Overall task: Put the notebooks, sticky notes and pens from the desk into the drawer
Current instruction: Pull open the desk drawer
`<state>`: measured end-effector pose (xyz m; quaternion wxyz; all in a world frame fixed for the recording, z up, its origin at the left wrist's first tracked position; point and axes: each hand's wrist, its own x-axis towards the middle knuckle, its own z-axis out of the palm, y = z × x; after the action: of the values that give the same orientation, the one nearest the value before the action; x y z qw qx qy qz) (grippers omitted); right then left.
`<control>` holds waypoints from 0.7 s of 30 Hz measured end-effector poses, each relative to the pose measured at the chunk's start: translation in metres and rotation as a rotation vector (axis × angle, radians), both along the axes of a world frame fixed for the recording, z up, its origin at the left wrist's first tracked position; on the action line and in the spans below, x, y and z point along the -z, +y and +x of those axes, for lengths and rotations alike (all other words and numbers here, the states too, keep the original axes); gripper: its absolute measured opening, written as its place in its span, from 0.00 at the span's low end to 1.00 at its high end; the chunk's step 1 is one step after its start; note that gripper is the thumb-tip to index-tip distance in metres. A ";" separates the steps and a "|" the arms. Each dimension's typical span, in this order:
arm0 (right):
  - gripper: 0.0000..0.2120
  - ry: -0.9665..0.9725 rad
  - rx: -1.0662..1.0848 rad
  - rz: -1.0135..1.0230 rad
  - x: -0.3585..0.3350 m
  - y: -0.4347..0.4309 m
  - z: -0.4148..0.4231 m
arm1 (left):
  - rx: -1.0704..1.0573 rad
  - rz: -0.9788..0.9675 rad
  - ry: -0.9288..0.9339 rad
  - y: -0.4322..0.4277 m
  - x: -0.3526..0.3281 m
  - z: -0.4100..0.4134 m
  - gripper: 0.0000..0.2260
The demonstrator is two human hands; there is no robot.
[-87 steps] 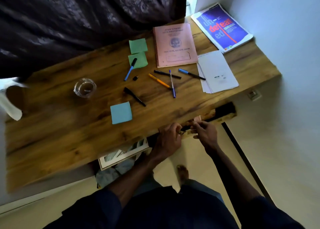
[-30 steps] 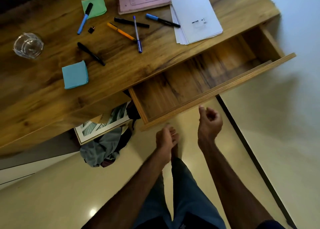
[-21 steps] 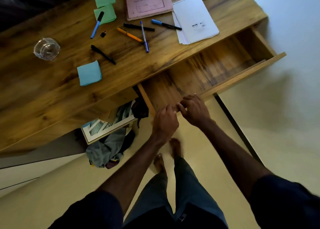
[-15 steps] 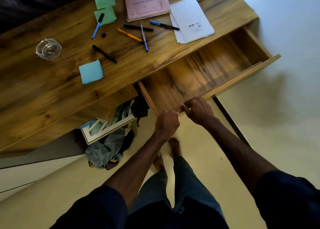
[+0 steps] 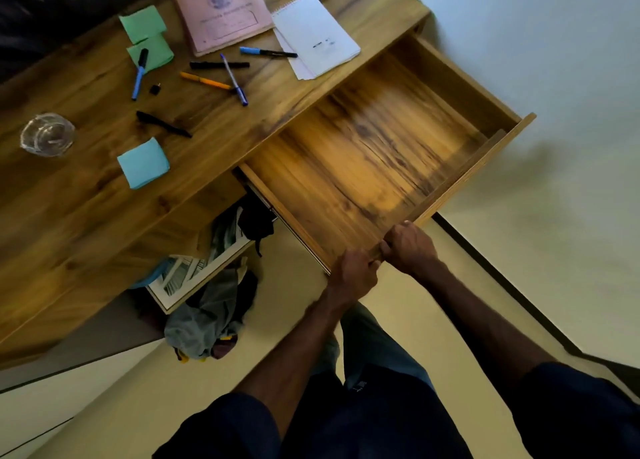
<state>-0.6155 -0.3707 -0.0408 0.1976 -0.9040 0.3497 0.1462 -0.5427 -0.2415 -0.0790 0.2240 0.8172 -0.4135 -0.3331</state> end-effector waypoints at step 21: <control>0.10 0.059 0.171 0.061 -0.023 0.046 0.025 | -0.052 -0.068 0.319 0.036 -0.022 0.023 0.07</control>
<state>-0.5904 -0.3247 -0.0180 0.2265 -0.8598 0.4265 0.1661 -0.5193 -0.2052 -0.0573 0.3230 0.7564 -0.3624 -0.4383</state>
